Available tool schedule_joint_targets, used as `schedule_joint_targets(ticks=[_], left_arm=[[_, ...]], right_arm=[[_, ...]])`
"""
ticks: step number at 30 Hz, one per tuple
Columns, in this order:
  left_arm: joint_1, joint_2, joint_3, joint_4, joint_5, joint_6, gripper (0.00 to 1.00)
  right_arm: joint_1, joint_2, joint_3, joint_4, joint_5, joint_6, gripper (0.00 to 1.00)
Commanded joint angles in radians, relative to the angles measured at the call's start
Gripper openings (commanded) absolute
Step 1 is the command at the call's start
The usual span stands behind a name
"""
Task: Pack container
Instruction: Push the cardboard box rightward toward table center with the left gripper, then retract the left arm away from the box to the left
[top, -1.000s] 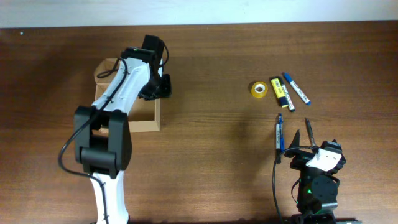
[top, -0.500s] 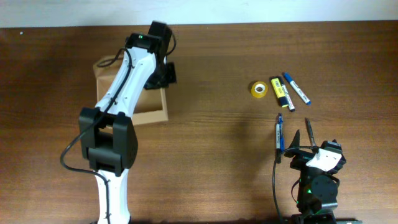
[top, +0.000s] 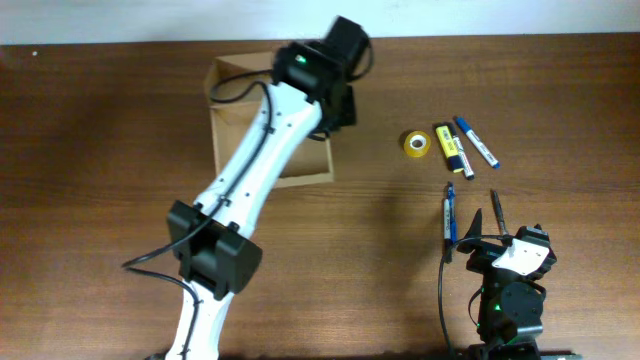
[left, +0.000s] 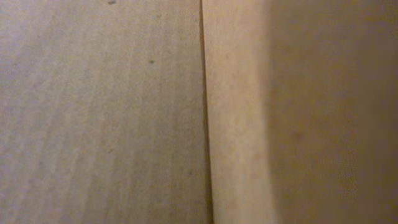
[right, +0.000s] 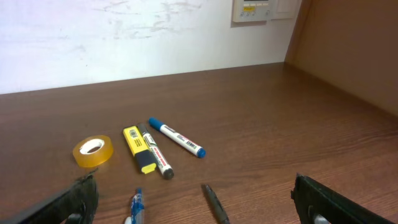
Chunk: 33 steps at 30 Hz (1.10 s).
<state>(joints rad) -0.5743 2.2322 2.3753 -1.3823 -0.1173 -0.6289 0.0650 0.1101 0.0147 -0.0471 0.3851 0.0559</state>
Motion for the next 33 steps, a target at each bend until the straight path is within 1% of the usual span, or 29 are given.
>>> schedule_joint_targets(ticks=[1, 5, 9, 14, 17, 18, 19, 20, 21, 22, 24, 27, 29, 33], left_arm=[[-0.055, 0.081, 0.012, 0.030, -0.040, -0.085, 0.02], [-0.090, 0.167, 0.012, 0.045, -0.041, -0.118, 0.02], [-0.091, 0.240, 0.012, 0.060, -0.034, -0.118, 0.02], [-0.090, 0.288, 0.012, 0.086, -0.004, -0.067, 0.02], [-0.090, 0.289, 0.012, 0.096, -0.003, -0.066, 0.13], [-0.090, 0.288, 0.013, 0.097, 0.000, -0.066, 0.18], [-0.091, 0.286, 0.016, 0.097, 0.005, -0.066, 0.36], [-0.091, 0.286, 0.020, 0.096, 0.019, -0.060, 0.61], [-0.091, 0.286, 0.021, 0.095, 0.029, -0.058, 0.70], [-0.091, 0.286, 0.025, 0.090, 0.040, -0.056, 0.76], [-0.091, 0.286, 0.041, 0.068, 0.046, -0.055, 0.80], [-0.091, 0.286, 0.107, -0.002, 0.010, -0.055, 0.81], [-0.090, 0.286, 0.179, -0.065, -0.032, -0.055, 0.84], [-0.090, 0.286, 0.372, -0.211, -0.076, -0.051, 0.86]], right_arm=[[-0.007, -0.007, -0.009, 0.000, 0.012, 0.004, 0.99], [-0.007, -0.007, -0.009, 0.000, 0.012, 0.004, 0.99], [-0.007, -0.007, -0.009, 0.000, 0.012, 0.004, 0.99], [-0.007, -0.007, -0.009, 0.000, 0.012, 0.004, 0.99], [-0.007, -0.007, -0.009, 0.000, 0.012, 0.004, 0.99], [-0.007, -0.007, -0.009, 0.000, 0.012, 0.004, 0.99], [-0.007, -0.007, -0.009, 0.000, 0.012, 0.004, 0.99], [-0.007, -0.007, -0.009, 0.000, 0.012, 0.004, 0.99], [-0.007, -0.007, -0.009, 0.000, 0.012, 0.004, 0.99], [-0.007, -0.007, -0.009, 0.000, 0.012, 0.004, 0.99], [-0.007, -0.007, -0.009, 0.000, 0.012, 0.004, 0.99], [-0.007, -0.007, -0.009, 0.000, 0.012, 0.004, 0.99], [-0.007, -0.007, -0.009, 0.000, 0.012, 0.004, 0.99], [-0.007, -0.007, -0.009, 0.000, 0.012, 0.004, 0.99]])
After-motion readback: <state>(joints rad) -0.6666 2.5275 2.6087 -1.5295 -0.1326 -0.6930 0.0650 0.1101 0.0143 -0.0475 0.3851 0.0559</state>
